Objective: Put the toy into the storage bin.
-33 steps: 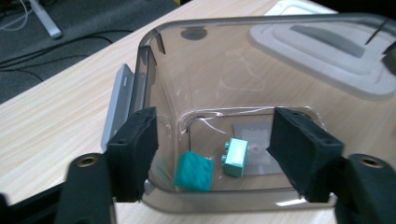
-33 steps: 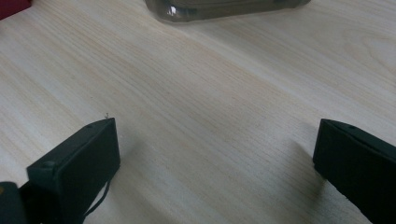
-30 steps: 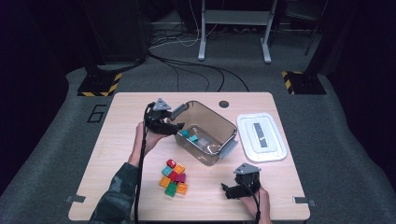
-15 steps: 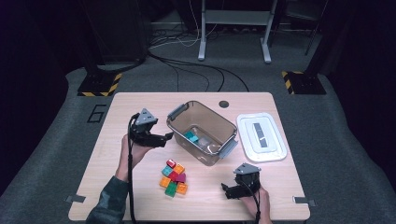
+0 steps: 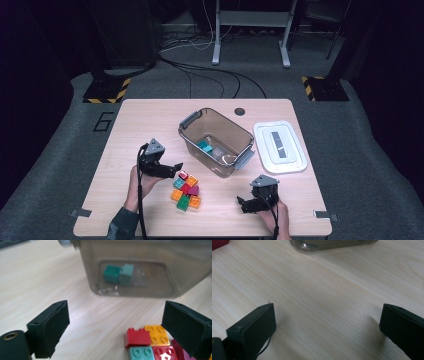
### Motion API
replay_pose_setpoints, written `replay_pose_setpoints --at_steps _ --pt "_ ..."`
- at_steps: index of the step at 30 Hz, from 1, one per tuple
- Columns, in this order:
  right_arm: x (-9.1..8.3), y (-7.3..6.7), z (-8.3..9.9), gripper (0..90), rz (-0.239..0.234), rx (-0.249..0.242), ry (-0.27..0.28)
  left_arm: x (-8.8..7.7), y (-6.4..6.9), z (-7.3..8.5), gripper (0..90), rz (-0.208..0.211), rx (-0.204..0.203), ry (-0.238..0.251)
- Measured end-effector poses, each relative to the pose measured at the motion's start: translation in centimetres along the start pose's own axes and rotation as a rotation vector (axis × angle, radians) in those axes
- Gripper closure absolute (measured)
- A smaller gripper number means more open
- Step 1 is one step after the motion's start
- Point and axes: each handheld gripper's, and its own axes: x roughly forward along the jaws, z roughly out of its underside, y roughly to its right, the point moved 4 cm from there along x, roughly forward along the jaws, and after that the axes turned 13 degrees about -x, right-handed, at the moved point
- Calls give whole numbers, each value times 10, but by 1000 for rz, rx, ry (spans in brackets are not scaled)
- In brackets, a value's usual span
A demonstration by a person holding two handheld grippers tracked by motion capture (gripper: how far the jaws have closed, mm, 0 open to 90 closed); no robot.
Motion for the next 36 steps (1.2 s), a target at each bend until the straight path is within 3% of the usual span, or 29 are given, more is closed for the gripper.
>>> replay_pose_setpoints --at_steps 7,17,19,24,26,32,36 --pt "0 0 0 0 0 0 0 19 4 19 51 17 -14 -44" --pt "0 0 0 0 0 0 0 37 9 32 33 20 -30 -89" --pt "0 0 0 0 0 0 0 37 9 33 81 24 -22 -86" --pt "0 0 0 0 1 0 0 35 9 35 332 60 -42 -90" --pt "0 0 0 0 1 -1 0 35 9 36 397 51 -33 -95" --pt "0 0 0 0 1 -1 0 36 11 40 565 53 -19 -100" --pt "0 0 0 0 1 -1 0 35 10 39 585 42 -19 -76"
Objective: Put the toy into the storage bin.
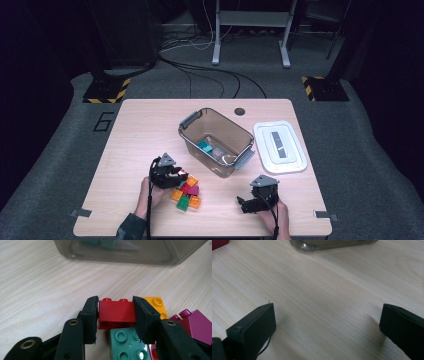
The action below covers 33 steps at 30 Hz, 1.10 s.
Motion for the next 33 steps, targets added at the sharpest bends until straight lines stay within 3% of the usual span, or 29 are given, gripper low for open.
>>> replay_pose_setpoints --at_steps 33 --pt "0 0 0 0 2 1 1 -33 -17 -12 589 -45 -9 83"
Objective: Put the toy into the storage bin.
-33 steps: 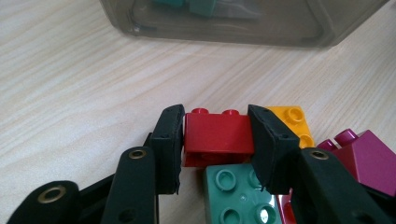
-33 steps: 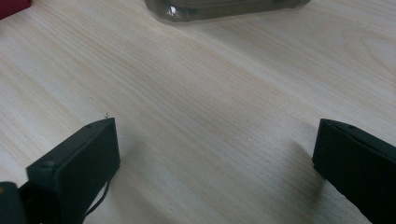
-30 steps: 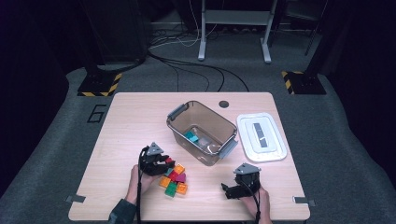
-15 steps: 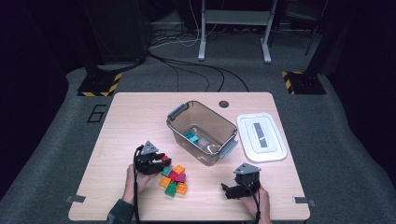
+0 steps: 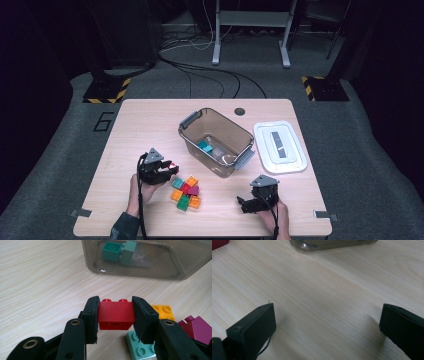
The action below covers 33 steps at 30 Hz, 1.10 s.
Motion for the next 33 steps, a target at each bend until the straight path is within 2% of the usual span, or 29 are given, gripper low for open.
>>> replay_pose_setpoints --at_steps 16,33 --pt "0 0 0 0 -1 0 -1 -17 -2 -21 588 -23 16 48" --pt "0 0 0 0 0 0 -1 -29 2 -50 588 -43 66 79"
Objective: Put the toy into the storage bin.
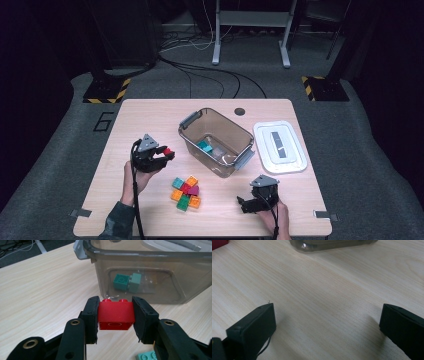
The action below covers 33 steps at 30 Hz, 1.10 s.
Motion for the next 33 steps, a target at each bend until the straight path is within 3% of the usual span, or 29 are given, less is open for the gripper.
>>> replay_pose_setpoints --at_steps 33 --pt "0 0 0 0 0 0 0 -8 9 -67 589 25 51 75"
